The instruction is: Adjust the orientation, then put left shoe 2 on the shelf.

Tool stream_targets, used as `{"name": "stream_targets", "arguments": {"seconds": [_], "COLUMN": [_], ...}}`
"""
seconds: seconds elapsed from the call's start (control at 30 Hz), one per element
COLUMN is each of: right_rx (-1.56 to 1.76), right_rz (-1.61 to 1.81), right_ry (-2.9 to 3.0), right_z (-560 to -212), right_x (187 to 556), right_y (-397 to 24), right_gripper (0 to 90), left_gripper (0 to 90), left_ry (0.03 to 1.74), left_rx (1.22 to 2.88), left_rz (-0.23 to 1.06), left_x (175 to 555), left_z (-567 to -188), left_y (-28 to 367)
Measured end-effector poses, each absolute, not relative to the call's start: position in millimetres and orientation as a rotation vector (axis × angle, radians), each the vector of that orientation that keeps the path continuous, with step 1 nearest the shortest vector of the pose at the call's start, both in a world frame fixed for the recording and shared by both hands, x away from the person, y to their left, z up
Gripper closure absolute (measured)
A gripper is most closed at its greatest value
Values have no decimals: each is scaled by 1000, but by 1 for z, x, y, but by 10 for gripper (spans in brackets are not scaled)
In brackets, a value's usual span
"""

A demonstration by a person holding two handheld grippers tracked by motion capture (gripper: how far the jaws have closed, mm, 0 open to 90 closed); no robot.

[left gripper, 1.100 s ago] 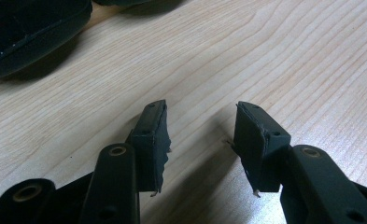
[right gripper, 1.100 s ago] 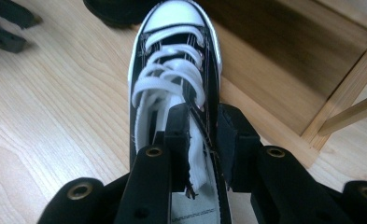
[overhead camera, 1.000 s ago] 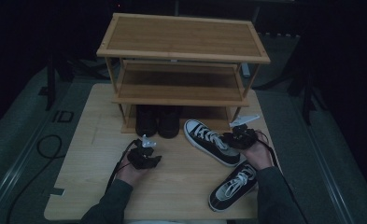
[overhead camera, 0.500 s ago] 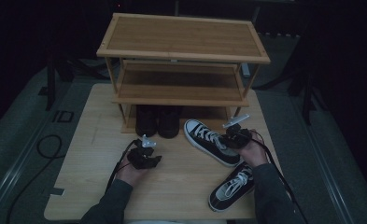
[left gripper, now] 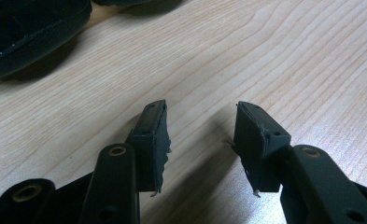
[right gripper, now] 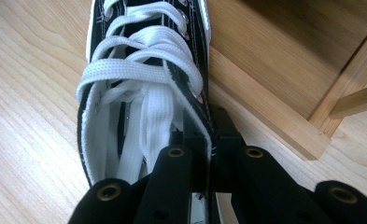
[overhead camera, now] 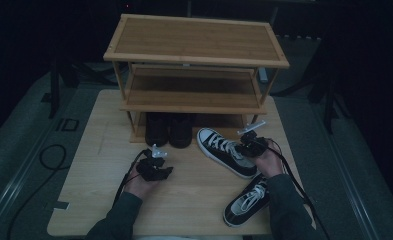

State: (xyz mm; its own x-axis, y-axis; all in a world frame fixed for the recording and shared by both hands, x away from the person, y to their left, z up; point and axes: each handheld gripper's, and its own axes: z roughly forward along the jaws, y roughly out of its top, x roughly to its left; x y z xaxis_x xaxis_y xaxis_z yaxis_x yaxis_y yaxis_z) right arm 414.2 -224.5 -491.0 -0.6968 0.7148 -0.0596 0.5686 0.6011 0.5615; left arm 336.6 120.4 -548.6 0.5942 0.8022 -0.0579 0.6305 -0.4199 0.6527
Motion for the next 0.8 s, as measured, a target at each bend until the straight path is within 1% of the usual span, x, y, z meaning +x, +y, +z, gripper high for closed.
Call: {"name": "stream_targets", "arguments": {"seconds": [0.43,0.8], "right_rx": [1072,1072], "right_rz": [798,857], "right_ry": [2542,2535], "right_z": [-490,-477], "right_x": [414,416], "right_y": [-227,-230], "right_gripper": [881,883], "left_gripper": [547,546], "left_ry": [1129,1128], "left_rx": [2184,2185], "left_rz": [346,349], "left_x": [337,336], "left_z": [-549,-549], "left_y": [121,120]}}
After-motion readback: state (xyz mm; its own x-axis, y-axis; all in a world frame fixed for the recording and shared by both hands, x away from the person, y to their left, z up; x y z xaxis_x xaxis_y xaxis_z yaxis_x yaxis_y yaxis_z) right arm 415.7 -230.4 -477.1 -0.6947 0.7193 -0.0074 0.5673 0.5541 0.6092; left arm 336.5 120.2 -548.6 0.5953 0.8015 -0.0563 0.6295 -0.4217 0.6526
